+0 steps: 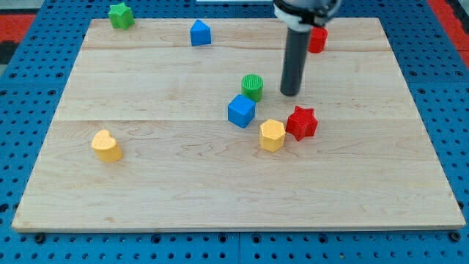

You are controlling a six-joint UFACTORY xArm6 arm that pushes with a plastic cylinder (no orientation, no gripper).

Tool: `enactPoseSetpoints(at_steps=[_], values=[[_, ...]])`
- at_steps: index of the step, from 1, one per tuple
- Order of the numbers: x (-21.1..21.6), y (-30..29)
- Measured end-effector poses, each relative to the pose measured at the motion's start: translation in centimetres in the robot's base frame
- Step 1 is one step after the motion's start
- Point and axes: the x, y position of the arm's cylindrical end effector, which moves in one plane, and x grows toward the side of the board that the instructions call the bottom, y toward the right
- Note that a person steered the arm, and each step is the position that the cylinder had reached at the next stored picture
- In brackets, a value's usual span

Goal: Push the red star to the center left of the board

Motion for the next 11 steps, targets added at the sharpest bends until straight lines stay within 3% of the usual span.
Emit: enactPoseSetpoints(at_steps=[1, 2, 3, 5, 6, 8, 9, 11], values=[[3.6, 4.9], [5.8, 1.4], [5.5, -10.3], [7.0, -13.5], [6.6, -17.6], [0.0, -23.7], [-1.4, -18.6], [-3.4, -27.3]])
